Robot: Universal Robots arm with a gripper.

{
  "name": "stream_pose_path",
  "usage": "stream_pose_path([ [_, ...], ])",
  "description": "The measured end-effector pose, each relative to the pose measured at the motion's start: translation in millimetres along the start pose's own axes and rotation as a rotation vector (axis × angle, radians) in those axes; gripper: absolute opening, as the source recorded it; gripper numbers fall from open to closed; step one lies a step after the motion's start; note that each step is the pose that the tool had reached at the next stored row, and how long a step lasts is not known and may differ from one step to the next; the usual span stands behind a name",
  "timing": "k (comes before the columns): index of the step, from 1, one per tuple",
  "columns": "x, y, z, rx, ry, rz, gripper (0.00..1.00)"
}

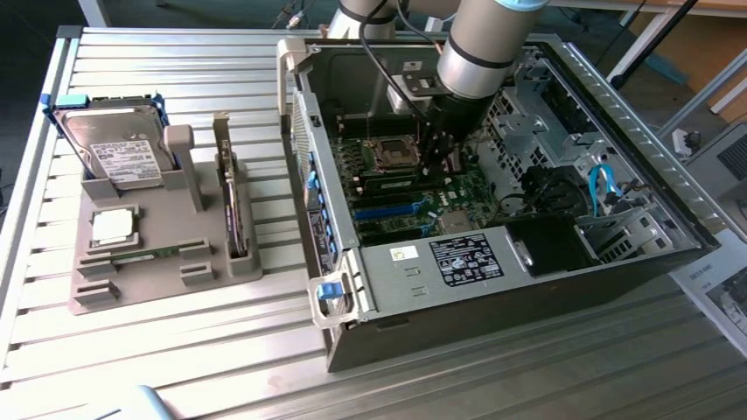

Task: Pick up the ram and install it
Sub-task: 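Insert the ram into the slot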

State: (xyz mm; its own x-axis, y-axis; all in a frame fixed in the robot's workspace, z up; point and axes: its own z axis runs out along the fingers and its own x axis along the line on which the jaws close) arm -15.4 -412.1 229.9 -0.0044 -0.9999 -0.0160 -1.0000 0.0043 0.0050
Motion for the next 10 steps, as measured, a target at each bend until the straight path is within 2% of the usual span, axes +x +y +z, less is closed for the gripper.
stream_pose_path([
  [7, 0.0, 0.0, 0.0, 0.0001, -0.0001, 0.0, 0.13],
  [9, 0.0, 0.0, 0.0, 0.0, 0.0, 0.0, 0.25],
  [10, 0.0, 0.0, 0.0, 0.0, 0.0, 0.0, 0.25],
])
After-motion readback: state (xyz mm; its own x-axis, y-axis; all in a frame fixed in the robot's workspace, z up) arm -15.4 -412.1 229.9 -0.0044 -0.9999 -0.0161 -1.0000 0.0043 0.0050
